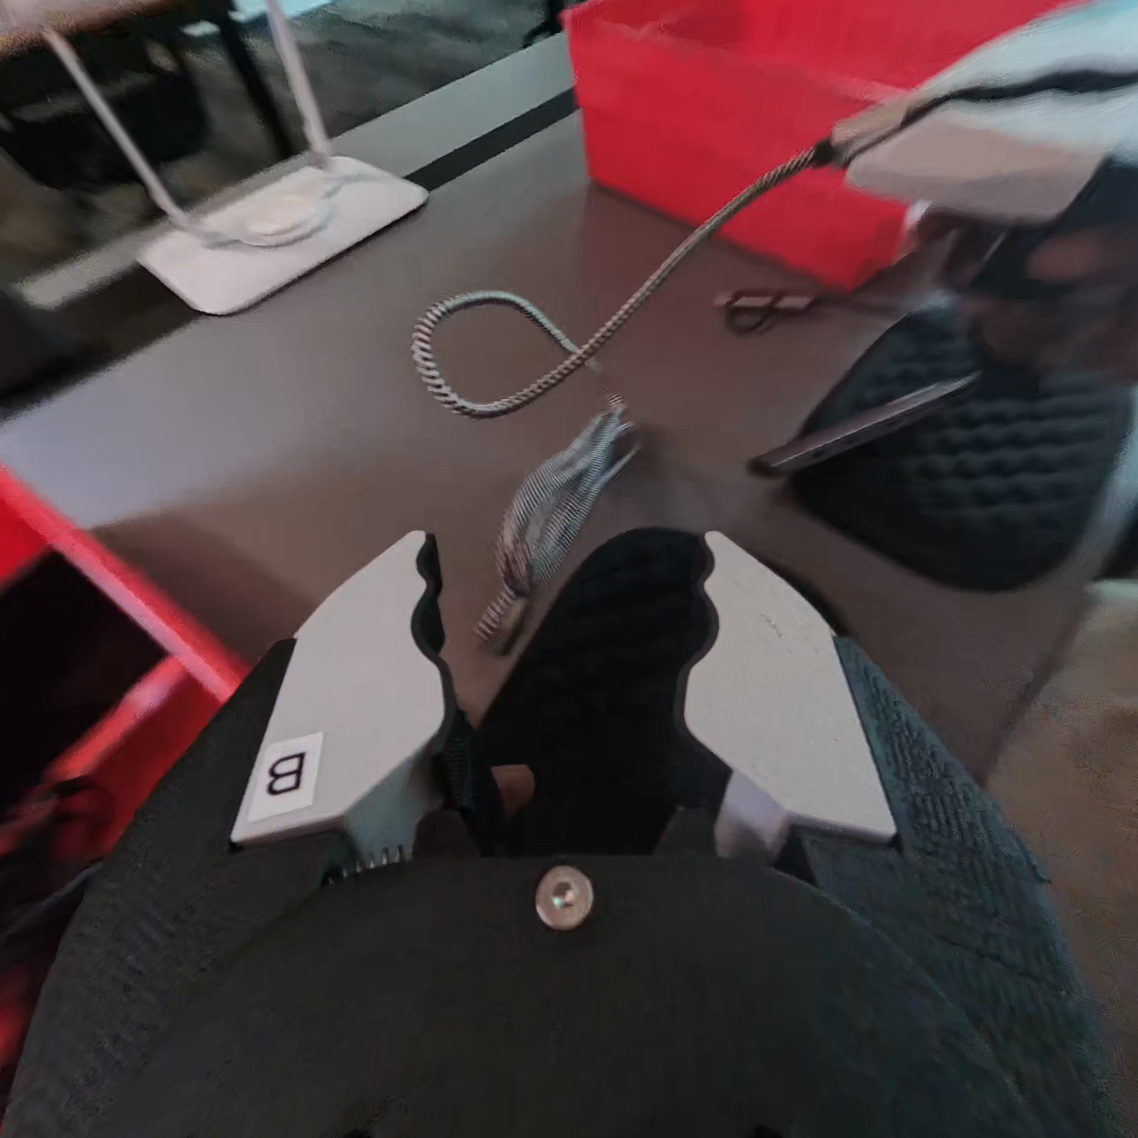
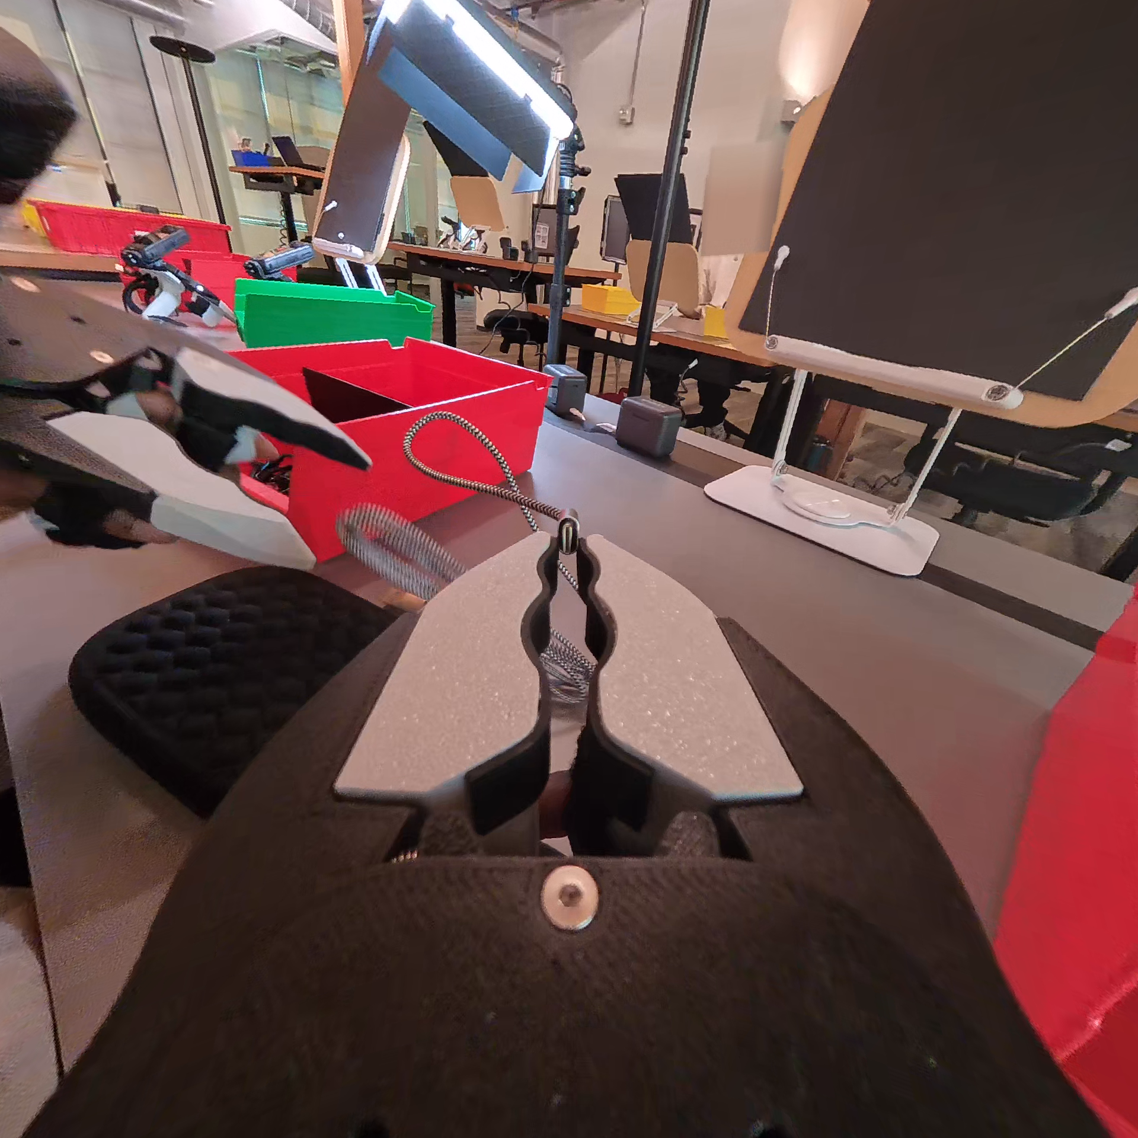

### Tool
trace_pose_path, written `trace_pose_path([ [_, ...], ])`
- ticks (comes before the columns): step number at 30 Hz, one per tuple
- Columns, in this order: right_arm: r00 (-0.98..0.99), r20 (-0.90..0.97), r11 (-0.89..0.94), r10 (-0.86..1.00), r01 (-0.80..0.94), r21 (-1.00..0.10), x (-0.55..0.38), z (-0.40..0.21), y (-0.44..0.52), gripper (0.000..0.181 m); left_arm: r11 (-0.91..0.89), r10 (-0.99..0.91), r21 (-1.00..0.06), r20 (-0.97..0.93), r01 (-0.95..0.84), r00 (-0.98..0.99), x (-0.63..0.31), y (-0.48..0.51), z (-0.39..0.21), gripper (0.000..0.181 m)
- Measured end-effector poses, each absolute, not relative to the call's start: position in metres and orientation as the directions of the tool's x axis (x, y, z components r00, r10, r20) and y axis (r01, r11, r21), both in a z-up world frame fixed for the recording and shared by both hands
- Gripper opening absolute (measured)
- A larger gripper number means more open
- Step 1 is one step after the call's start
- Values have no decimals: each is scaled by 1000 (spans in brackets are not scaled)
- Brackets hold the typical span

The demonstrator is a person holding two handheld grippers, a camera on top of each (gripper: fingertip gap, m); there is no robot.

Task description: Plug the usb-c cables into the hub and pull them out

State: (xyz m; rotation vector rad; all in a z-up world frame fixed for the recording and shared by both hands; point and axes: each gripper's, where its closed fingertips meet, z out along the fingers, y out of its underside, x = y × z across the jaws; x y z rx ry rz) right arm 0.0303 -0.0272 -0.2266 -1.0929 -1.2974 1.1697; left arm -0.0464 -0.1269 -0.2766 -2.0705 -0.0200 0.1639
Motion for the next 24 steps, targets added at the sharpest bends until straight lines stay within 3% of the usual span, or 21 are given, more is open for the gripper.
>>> trace_pose_path([
  [2, -66, 98, 98, 993, -3, -995, 30, -228, -26, 5, -537, 126, -819, -314, -201, 941, -58, -137, -266, 75],
  [4, -103, 59, 58, 993, -12, -998, 30, -228, -29, 4, -466, 104, -807, -456, -362, 884, -53, -136, -243, 72],
  [8, -236, -113, -120, 965, -14, -993, 31, -227, -40, 4, 3, -61, -823, -566, -567, 822, 13, -118, -198, 65],
  [10, -314, -219, -231, 924, 0, -973, 33, -224, -46, 3, 100, -68, -745, -667, -660, 742, 30, -109, -199, 59],
  [14, -436, -368, -380, 821, 64, -923, 37, -223, -56, 0, 90, -71, -614, -790, -785, 609, 36, -83, -220, 50],
  [17, -460, -398, -402, 794, 94, -911, 37, -225, -58, 0, 108, -129, -718, -696, -688, 706, 36, -69, -226, 40],
  [19, -440, -382, -364, 813, 129, -923, 36, -233, -57, 0, -35, -182, -779, -611, -626, 770, 24, -57, -245, 41],
  [21, -414, -318, -293, 853, 124, -948, 37, -235, -51, 0, -183, -194, -694, -669, -697, 717, 6, -56, -264, 46],
  [24, -359, -159, -121, 920, 124, -985, 45, -236, -40, 7, -141, -271, -624, -723, -769, 636, 10, -74, -266, 38],
])
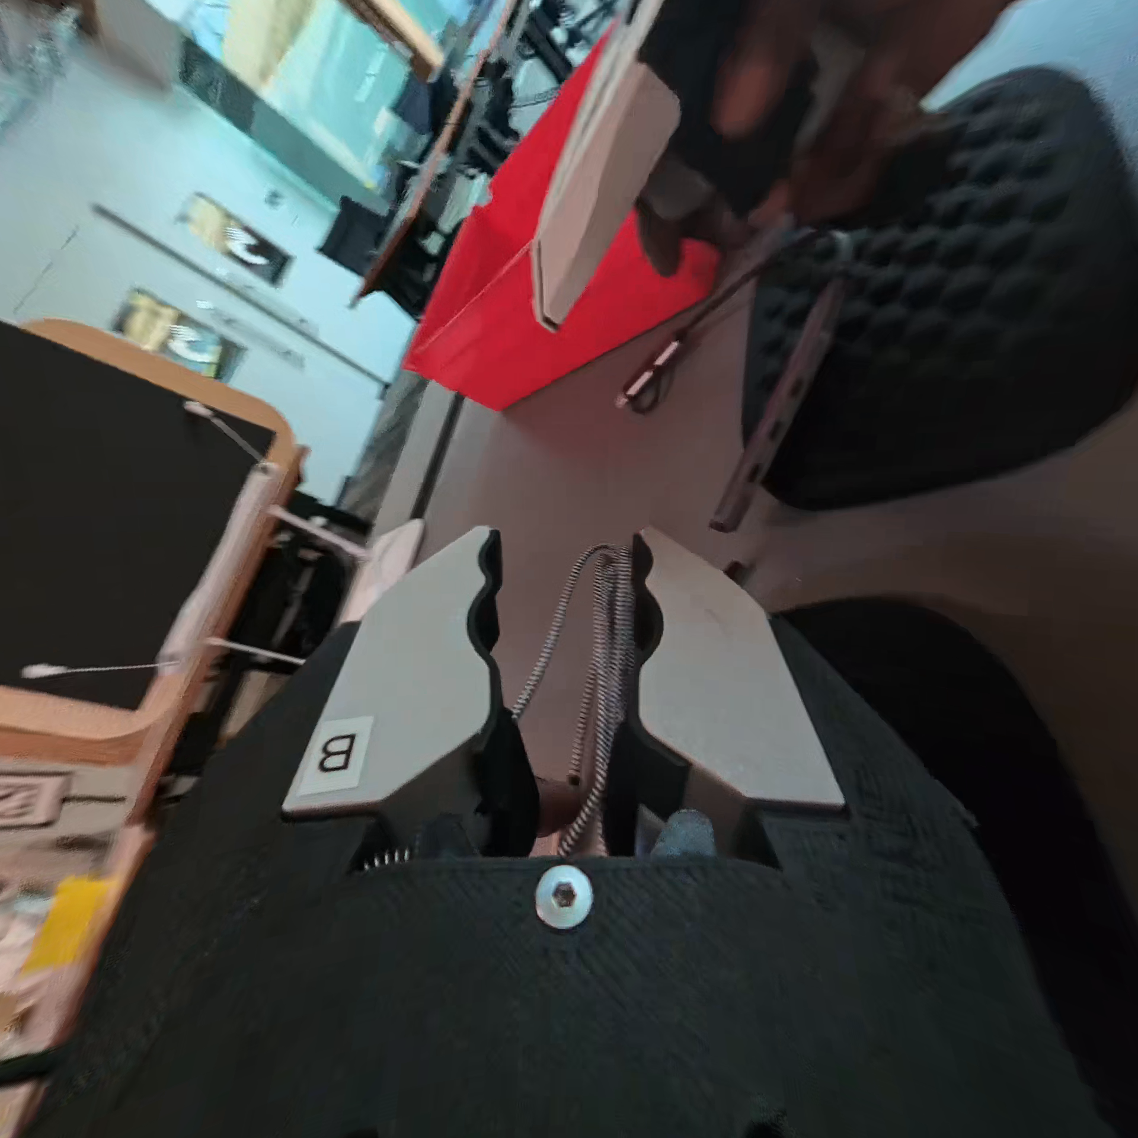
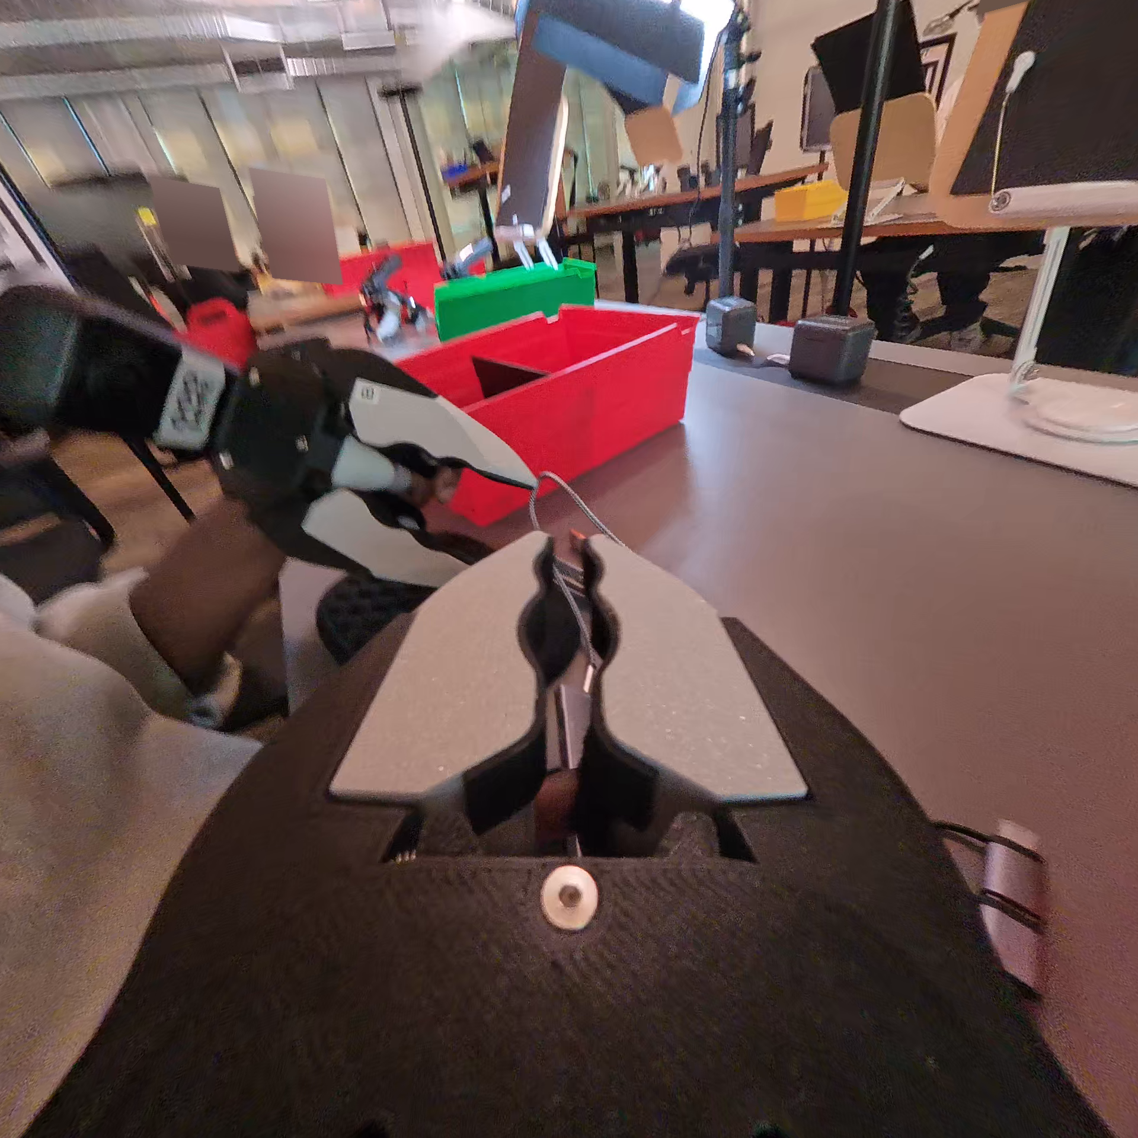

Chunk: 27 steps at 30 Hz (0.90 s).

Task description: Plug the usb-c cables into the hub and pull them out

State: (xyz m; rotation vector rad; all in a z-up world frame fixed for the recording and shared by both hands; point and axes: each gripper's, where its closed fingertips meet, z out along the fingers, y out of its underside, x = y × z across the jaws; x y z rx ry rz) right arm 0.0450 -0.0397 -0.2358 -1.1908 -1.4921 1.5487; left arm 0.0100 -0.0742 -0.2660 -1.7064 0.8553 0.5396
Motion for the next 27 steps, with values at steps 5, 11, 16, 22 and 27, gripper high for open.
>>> trace_pose_path([
  [5, -450, 5, 88, 893, 163, -983, 60, -244, -54, 24, -275, -478, -560, -625, -781, 617, -1, -90, -303, 29],
  [11, -466, 53, 129, 883, 133, -983, 63, -239, -60, 24, -485, -627, -448, -420, -751, 656, -20, -80, -335, 22],
  [16, -452, 59, 124, 890, 117, -985, 65, -236, -55, 23, -563, -705, -462, -164, -685, 690, -20, -88, -327, 22],
  [22, -447, 53, 112, 893, 107, -988, 63, -237, -52, 23, -640, -714, -260, -147, -723, 684, -42, -101, -329, 18],
  [27, -432, 57, 113, 900, 103, -988, 63, -238, -49, 22, -653, -714, -163, -191, -739, 673, -53, -102, -345, 17],
])
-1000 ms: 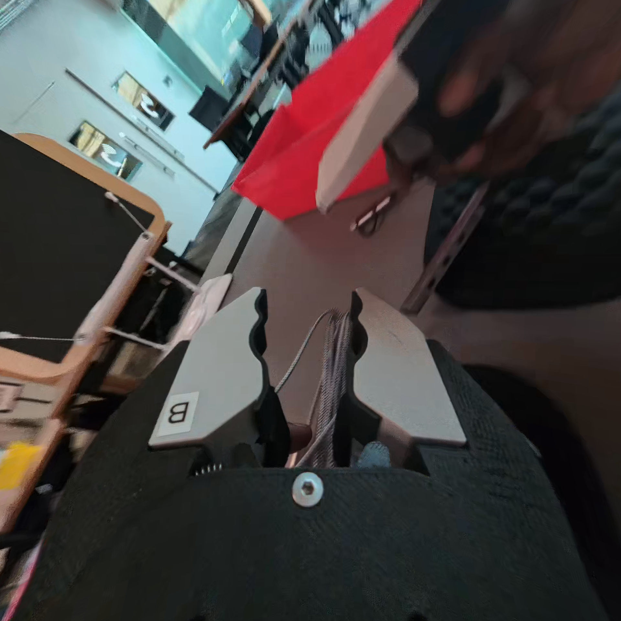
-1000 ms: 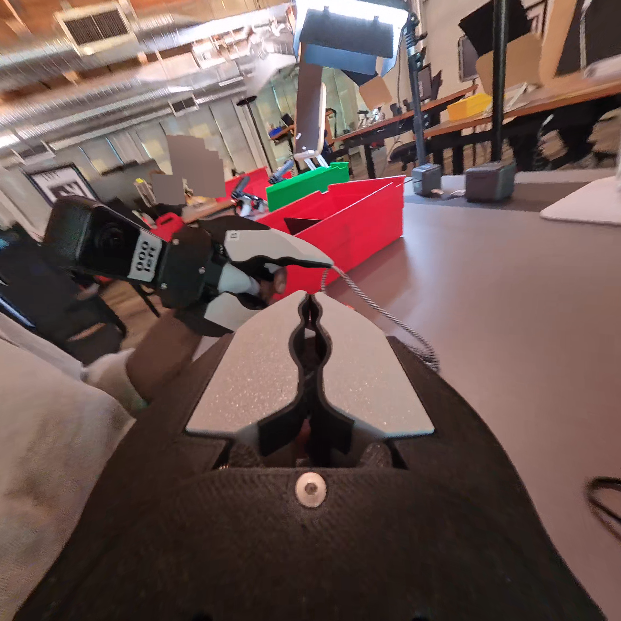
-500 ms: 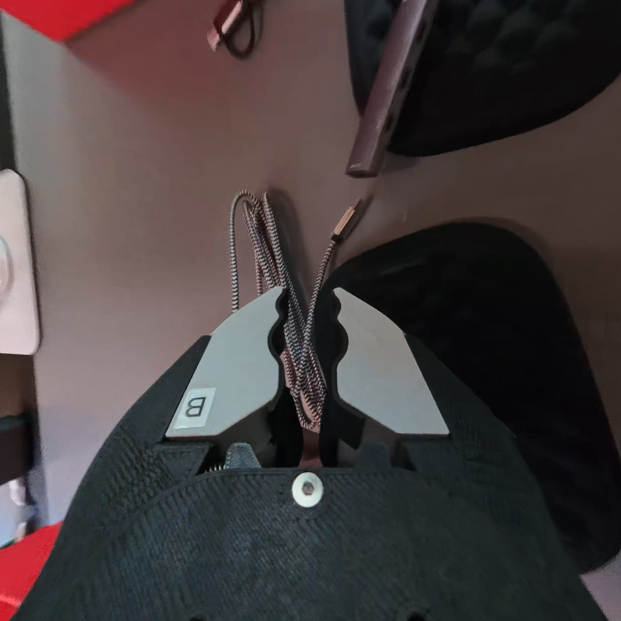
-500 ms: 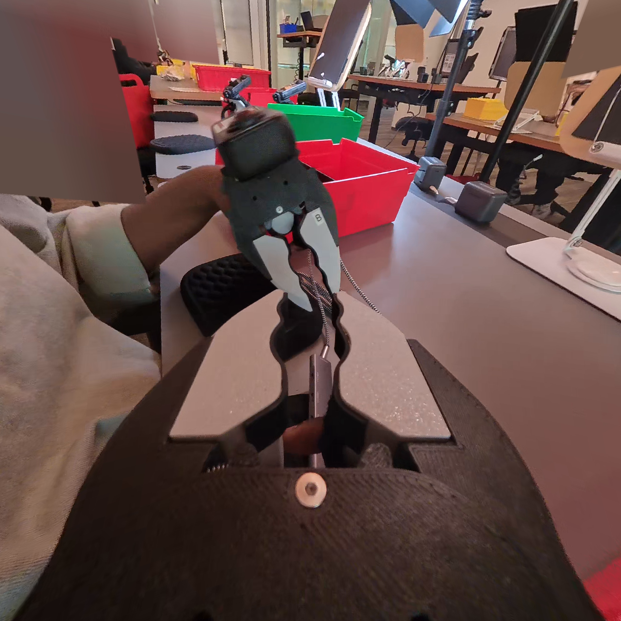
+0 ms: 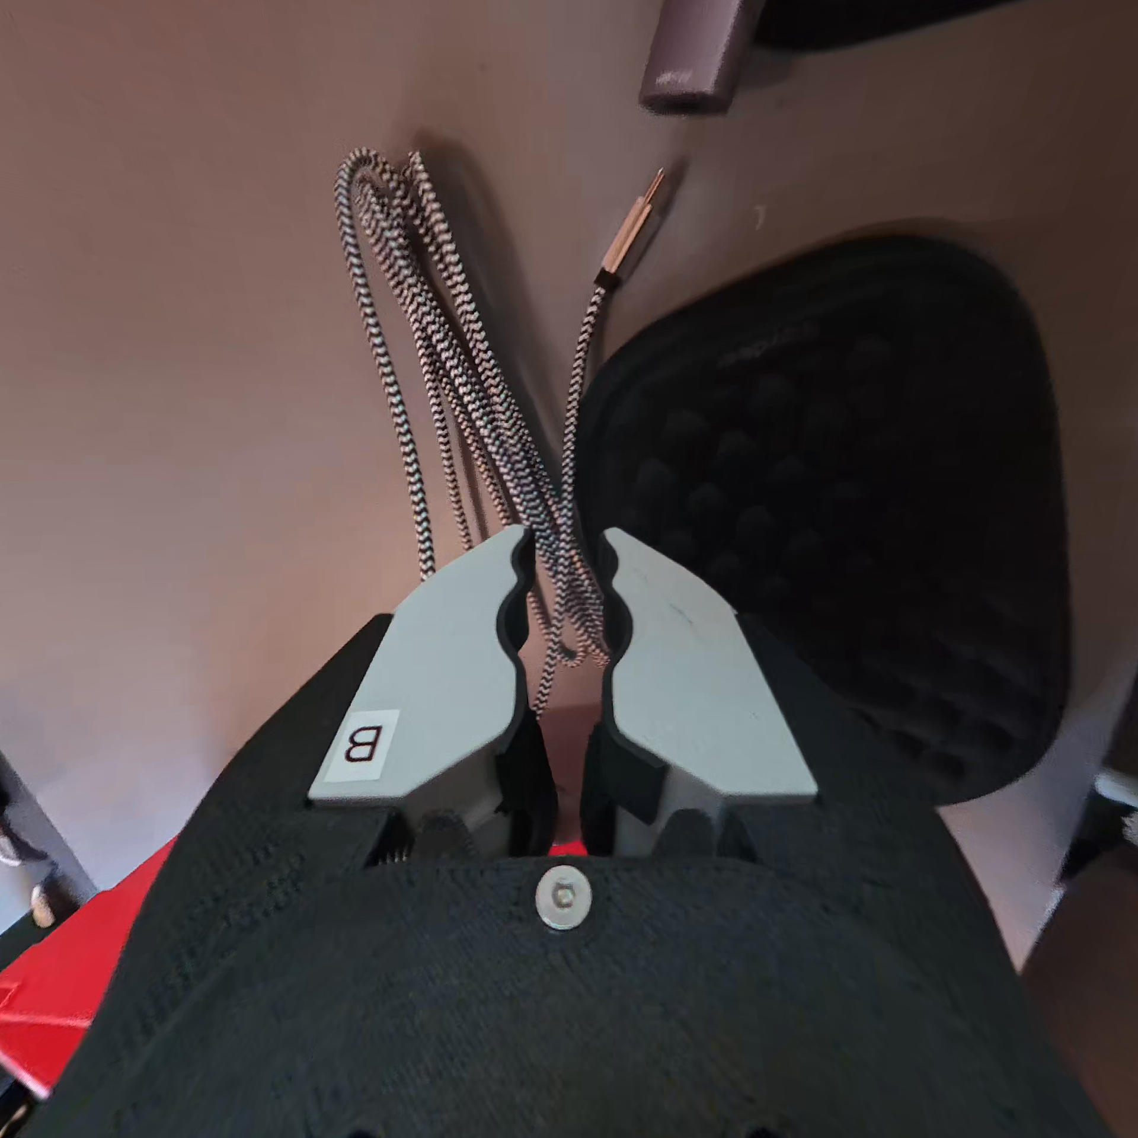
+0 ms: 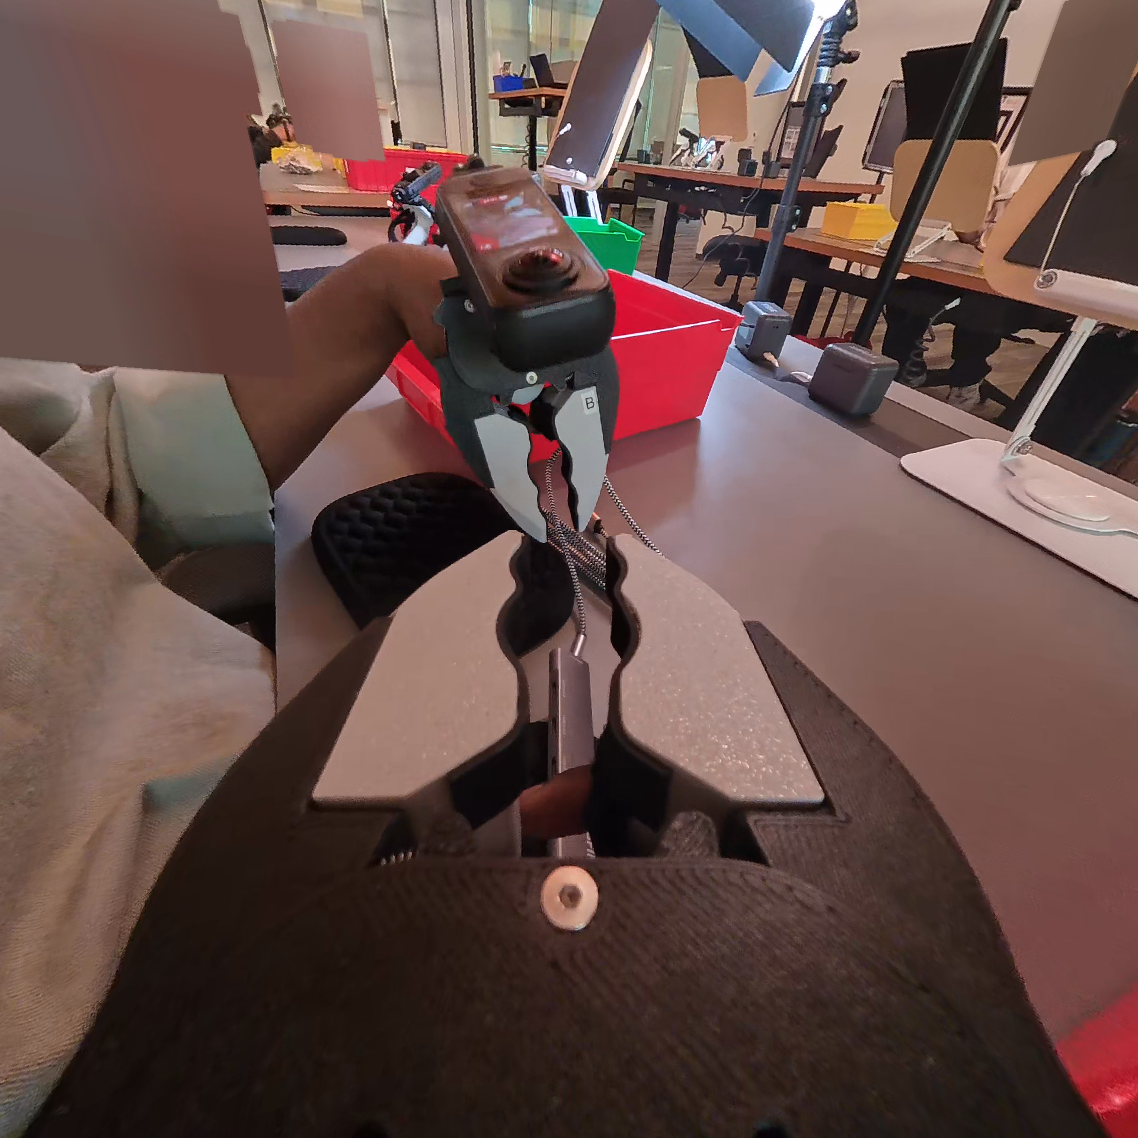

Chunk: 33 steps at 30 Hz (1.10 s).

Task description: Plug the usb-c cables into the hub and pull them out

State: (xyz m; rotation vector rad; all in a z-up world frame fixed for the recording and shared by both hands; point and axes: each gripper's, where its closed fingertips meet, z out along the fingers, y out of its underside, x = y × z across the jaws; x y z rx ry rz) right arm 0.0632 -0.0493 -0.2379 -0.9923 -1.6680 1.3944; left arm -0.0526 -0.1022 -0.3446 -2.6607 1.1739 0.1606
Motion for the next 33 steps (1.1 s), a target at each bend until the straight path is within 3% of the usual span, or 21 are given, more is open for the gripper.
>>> trace_pose_path([
  [7, -405, 69, 109, 912, 77, -991, 63, -232, -45, 22, -648, -717, -111, -247, -754, 652, -62, -101, -351, 4],
  [10, -382, 110, 150, 918, 75, -986, 58, -237, -45, 24, -674, -639, -214, -311, -707, 704, -59, -92, -337, 2],
  [16, -322, 166, 210, 932, 106, -972, 41, -252, -50, 34, -560, -477, -429, -532, -709, 699, -43, -86, -292, 2],
  [22, -278, 254, 291, 927, 101, -951, 37, -255, -47, 32, -433, -415, -473, -651, -768, 635, -29, -96, -272, 2],
  [25, -358, 259, 297, 897, 55, -953, 42, -255, -57, 32, -388, -443, -518, -621, -762, 647, -19, -102, -270, 2],
  [29, -422, 479, 507, 770, -51, -861, 55, -263, -67, 32, -335, -526, -548, -566, -766, 635, -8, -112, -272, 2],
  [33, -487, 530, 574, 694, -70, -816, 64, -271, -71, 32, -290, -602, -539, -540, -791, 588, -1, -121, -272, 2],
])
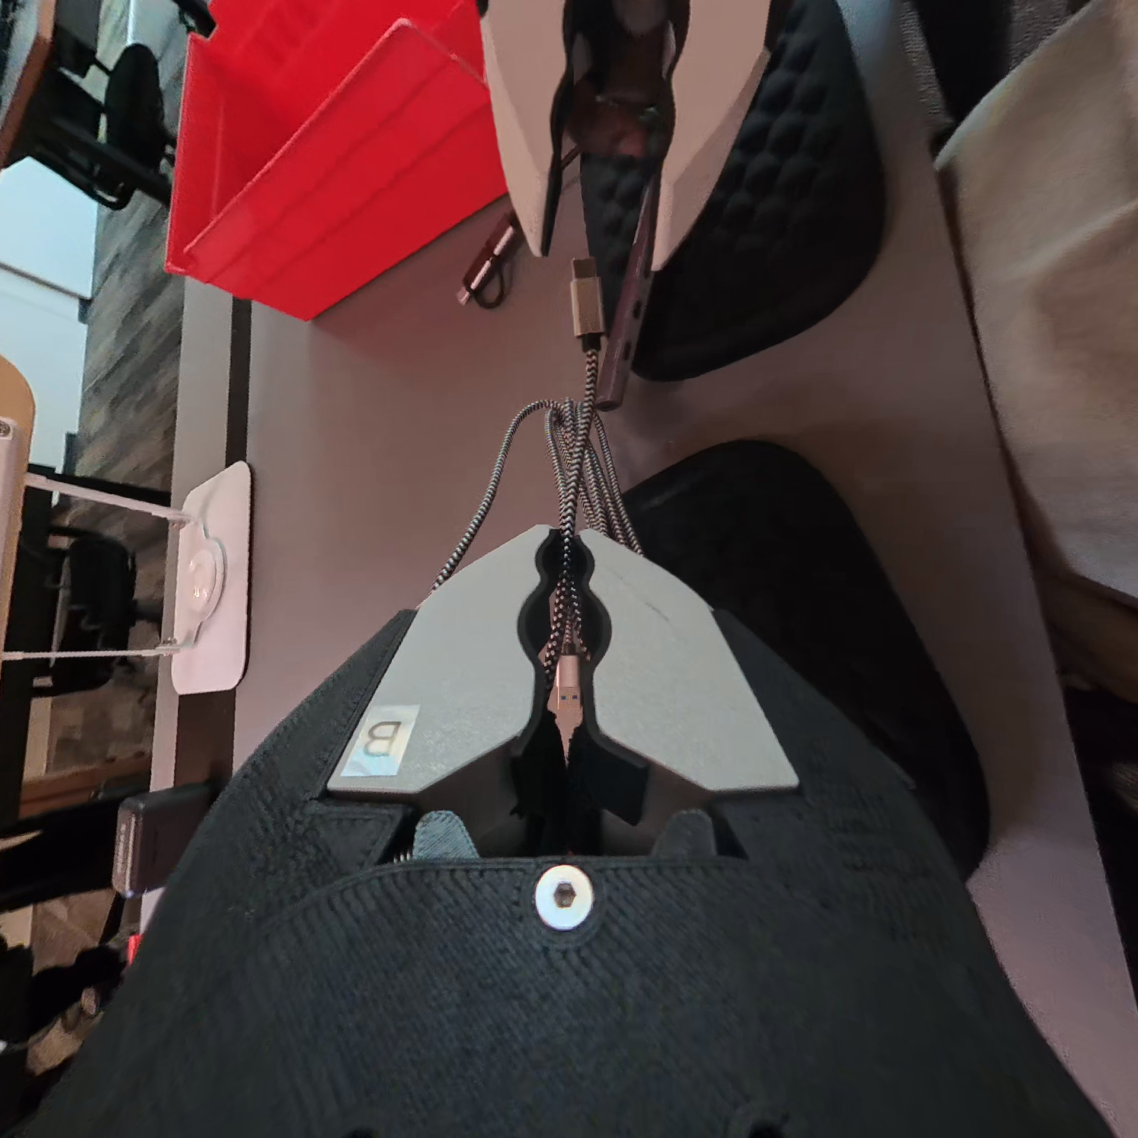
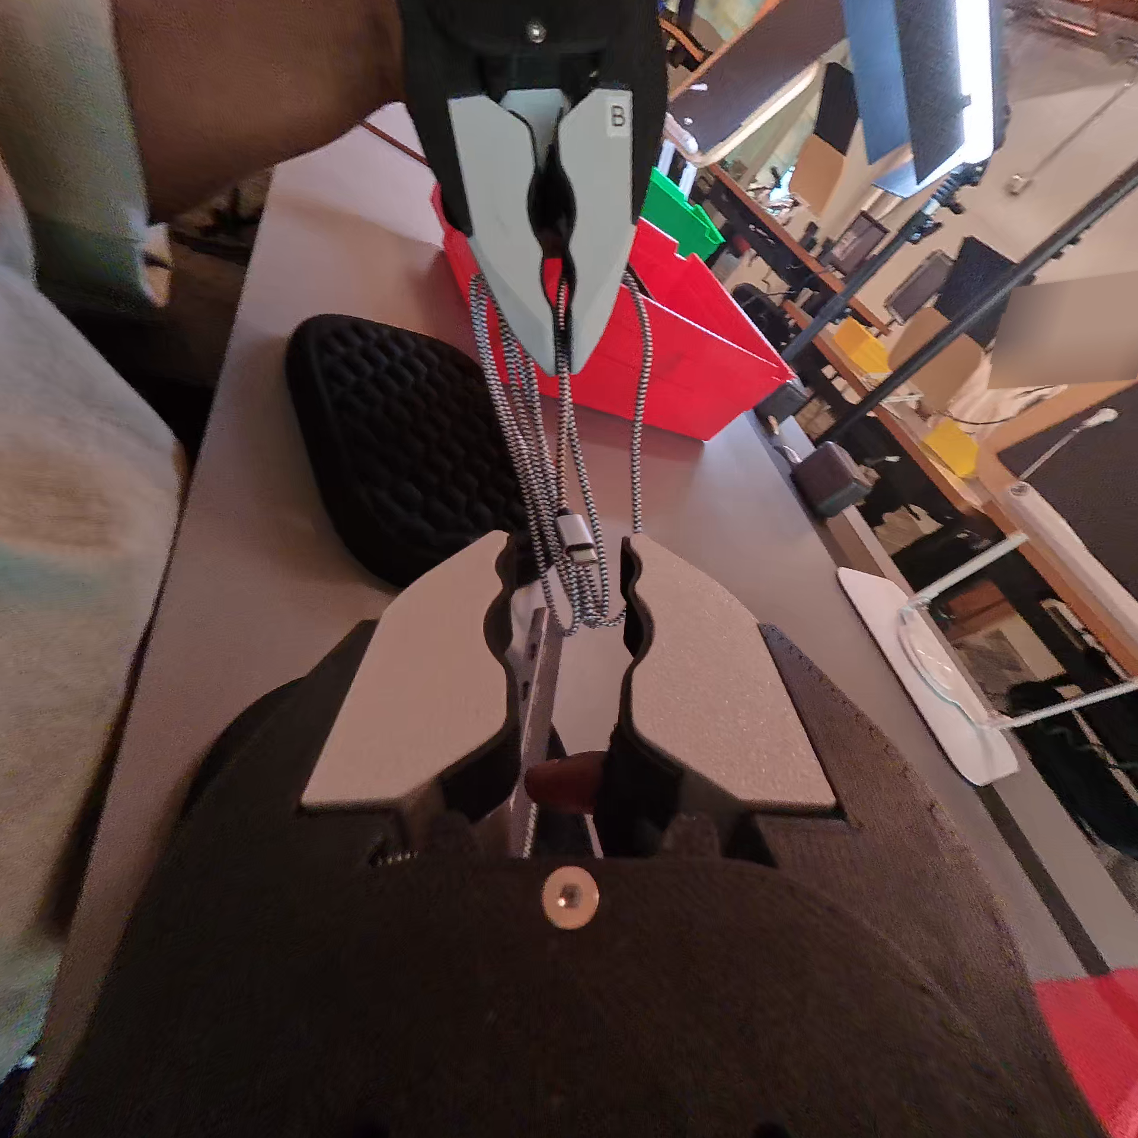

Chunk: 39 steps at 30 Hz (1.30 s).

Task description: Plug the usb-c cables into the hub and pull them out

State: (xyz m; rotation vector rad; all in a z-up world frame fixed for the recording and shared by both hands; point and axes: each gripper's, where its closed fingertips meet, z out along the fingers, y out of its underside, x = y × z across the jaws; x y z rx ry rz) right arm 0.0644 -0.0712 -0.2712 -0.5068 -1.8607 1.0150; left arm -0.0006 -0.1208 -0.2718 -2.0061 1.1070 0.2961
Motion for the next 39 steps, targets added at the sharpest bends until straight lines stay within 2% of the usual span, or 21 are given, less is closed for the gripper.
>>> trace_pose_path([
  [10, -600, 454, 527, 659, -62, -847, 63, -275, -82, 21, -207, -668, -526, -540, -825, 512, 5, -127, -268, 1],
  [12, -613, 453, 534, 648, -59, -843, 61, -276, -85, 10, -198, -674, -529, -537, -825, 507, 6, -128, -267, 1],
  [18, -634, 398, 500, 663, -21, -866, 58, -277, -87, 10, -201, -644, -560, -543, -804, 539, 2, -127, -263, 2],
  [19, -631, 375, 472, 679, -15, -882, 56, -274, -86, 10, -204, -603, -582, -559, -787, 569, -2, -124, -258, 8],
  [21, -609, 308, 388, 731, -1, -922, 52, -265, -83, 10, -170, -476, -648, -606, -743, 637, -7, -117, -236, 41],
  [22, -603, 265, 338, 752, 8, -941, 50, -262, -82, 10, -130, -391, -692, -622, -710, 678, -8, -115, -220, 53],
  [24, -585, 169, 228, 793, 27, -973, 45, -254, -78, 10, 27, -261, -796, -590, -605, 764, 2, -121, -186, 56],
  [26, -583, 70, 115, 809, 40, -993, 42, -246, -77, 10, 185, -358, -897, -442, -401, 823, 37, -137, -173, 42],
  [27, -582, 23, 60, 813, 45, -997, 41, -242, -76, 10, 195, -468, -943, -330, -268, 820, 56, -143, -177, 34],
  [29, -588, -68, -53, 806, 43, -998, 41, -233, -76, 10, 111, -575, -993, -95, -37, 812, 74, -139, -196, 34],
  [32, -630, -177, -223, 756, 8, -975, 47, -215, -79, 10, -73, -490, -993, 112, 87, 865, 63, -109, -241, 34],
  [36, -694, -246, -328, 676, 16, -945, 58, -206, -91, 10, 26, -576, -926, 295, 378, 763, 64, -92, -217, 31],
  [39, -706, -232, -312, 670, 16, -950, 61, -207, -95, 10, 49, -628, -907, 297, 418, 719, 68, -91, -211, 23],
])
